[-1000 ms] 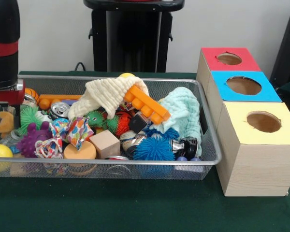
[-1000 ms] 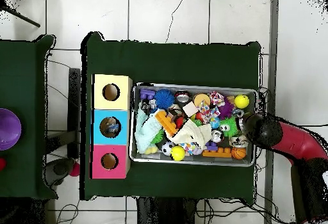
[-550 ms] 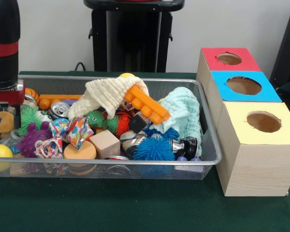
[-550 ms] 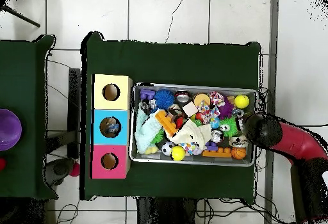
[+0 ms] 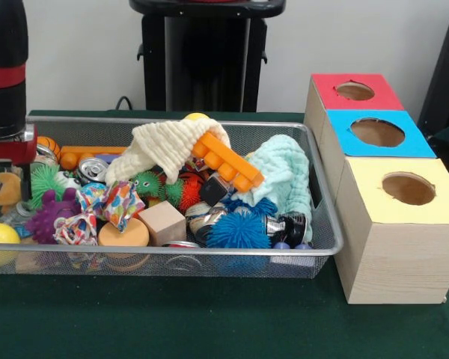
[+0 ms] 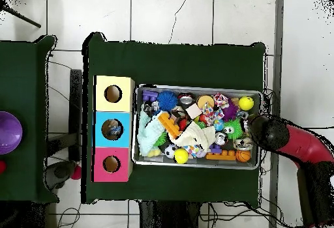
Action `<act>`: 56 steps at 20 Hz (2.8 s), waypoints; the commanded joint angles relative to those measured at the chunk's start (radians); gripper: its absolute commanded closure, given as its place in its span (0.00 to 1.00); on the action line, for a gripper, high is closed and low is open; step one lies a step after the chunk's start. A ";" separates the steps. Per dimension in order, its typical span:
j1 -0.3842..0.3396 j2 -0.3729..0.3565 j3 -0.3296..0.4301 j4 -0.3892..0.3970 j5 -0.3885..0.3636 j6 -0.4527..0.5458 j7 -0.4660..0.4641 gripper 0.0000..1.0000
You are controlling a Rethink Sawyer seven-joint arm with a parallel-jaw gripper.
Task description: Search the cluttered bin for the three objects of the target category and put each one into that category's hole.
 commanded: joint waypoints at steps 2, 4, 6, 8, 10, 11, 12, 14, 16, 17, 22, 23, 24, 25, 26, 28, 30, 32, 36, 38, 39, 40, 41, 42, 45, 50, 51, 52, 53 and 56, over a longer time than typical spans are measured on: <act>-0.020 0.010 0.108 0.040 -0.013 -0.061 0.027 0.00; -0.021 0.006 0.111 0.045 -0.010 -0.057 0.032 0.00; -0.023 0.012 0.113 0.046 -0.012 -0.064 0.037 0.00; -0.028 0.030 0.116 0.043 -0.014 -0.088 0.049 0.00; -0.026 0.041 0.115 0.036 -0.021 -0.097 0.053 0.00; -0.025 0.041 0.114 0.036 -0.021 -0.102 0.058 0.00; -0.025 0.041 0.114 0.041 -0.014 -0.104 0.070 0.00; -0.026 0.039 0.116 0.050 0.002 -0.102 0.088 0.00; -0.026 0.038 0.117 0.057 0.013 -0.095 0.096 0.00; -0.026 0.037 0.118 0.061 0.018 -0.090 0.096 0.00; -0.003 0.033 0.093 0.052 0.024 -0.081 0.118 0.00; 0.004 0.033 0.085 0.050 0.023 -0.081 0.123 0.00; 0.017 0.035 0.070 0.045 0.017 -0.088 0.136 0.00; 0.021 0.036 0.065 0.046 0.021 -0.086 0.146 0.00; 0.024 0.036 0.062 0.053 0.039 -0.070 0.164 0.00; 0.023 0.032 0.065 0.067 0.065 -0.043 0.178 0.00; 0.029 0.031 0.059 0.071 0.088 0.003 0.183 0.00; 0.030 0.029 0.058 0.074 0.100 0.012 0.181 0.00; 0.040 0.033 0.043 0.068 0.104 0.016 0.162 0.00; 0.050 0.036 0.030 0.056 0.085 0.016 0.136 0.00; 0.055 0.037 0.023 0.050 0.072 0.017 0.123 0.00; 0.063 0.039 0.012 0.040 0.050 0.018 0.101 0.00; 0.064 0.039 0.010 0.038 0.045 0.020 0.093 0.00; 0.063 0.037 0.010 0.037 0.043 0.023 0.084 0.00; 0.058 0.027 0.015 0.041 0.044 0.041 0.060 0.00; 0.043 0.011 0.031 0.049 0.050 0.065 0.031 0.00; 0.042 0.008 0.033 0.051 0.049 0.069 0.027 0.00; 0.042 0.002 0.032 0.051 0.044 0.079 0.014 0.00; 0.041 -0.002 0.033 0.052 0.044 0.082 0.011 0.00; 0.034 -0.011 0.036 0.050 0.037 0.094 -0.008 0.00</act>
